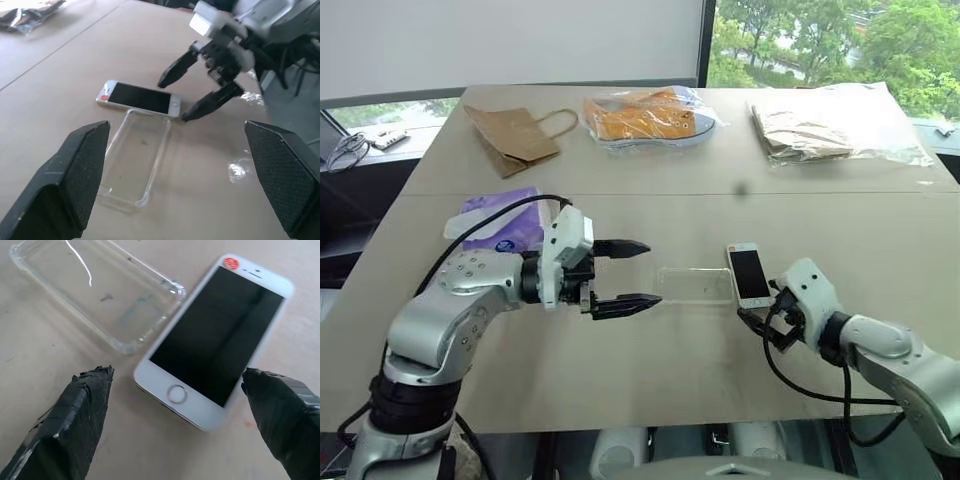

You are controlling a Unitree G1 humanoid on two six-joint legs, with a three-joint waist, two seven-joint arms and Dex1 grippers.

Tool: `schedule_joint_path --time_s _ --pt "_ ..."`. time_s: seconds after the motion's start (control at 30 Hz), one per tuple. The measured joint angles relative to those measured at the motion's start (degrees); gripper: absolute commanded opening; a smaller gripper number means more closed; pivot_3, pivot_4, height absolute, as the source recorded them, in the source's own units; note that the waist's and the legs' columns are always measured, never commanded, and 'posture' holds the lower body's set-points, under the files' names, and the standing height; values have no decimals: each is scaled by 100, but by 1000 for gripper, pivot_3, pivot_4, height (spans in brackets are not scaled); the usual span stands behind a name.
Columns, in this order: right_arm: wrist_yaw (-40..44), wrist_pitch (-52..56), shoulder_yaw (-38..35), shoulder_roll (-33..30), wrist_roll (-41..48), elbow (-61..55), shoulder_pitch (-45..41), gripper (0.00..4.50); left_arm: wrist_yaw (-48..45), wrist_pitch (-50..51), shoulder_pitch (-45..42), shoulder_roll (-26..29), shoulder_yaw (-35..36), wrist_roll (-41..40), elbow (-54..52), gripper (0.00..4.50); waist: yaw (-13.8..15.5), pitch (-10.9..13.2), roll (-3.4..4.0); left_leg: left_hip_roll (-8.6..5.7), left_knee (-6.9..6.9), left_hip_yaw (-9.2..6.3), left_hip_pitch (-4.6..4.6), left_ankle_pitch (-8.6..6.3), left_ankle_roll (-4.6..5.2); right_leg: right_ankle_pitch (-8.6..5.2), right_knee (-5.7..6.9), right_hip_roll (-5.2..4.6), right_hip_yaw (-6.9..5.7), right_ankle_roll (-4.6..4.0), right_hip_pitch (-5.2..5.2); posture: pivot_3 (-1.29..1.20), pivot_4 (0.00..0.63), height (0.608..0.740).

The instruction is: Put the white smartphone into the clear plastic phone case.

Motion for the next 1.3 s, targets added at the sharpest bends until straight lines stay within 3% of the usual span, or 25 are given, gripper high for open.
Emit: schedule_joint_path --time_s 0.37,0.63,1.0,1.3 --pt "-343 488 138 371 -357 254 -359 4500 -101 -173 573 221 428 -407 -146 4434 -3 0 2 0 -4 4 0 0 -1 -3 -1 -1 2 -6 -4 0 150 740" --pt "-224 672 -208 -86 -397 280 -387 4500 62 -192 819 252 520 -537 -213 4434 20 0 1 -4 -3 4 -1 -1 0 -7 -5 -8 -1 -12 -2 0 150 740" --pt "437 390 -277 -272 -358 767 -750 4500 209 -245 885 264 518 -582 -311 4434 -6 1 2 0 -16 4 0 0 0 -4 -5 0 1 -7 -8 0 150 740" --pt "1229 -581 388 -379 -660 2009 -1538 4500 322 -247 1051 286 531 -608 -403 4434 -25 1 1 0 -15 11 7 0 0 -5 -5 2 2 -9 -7 0 150 740"
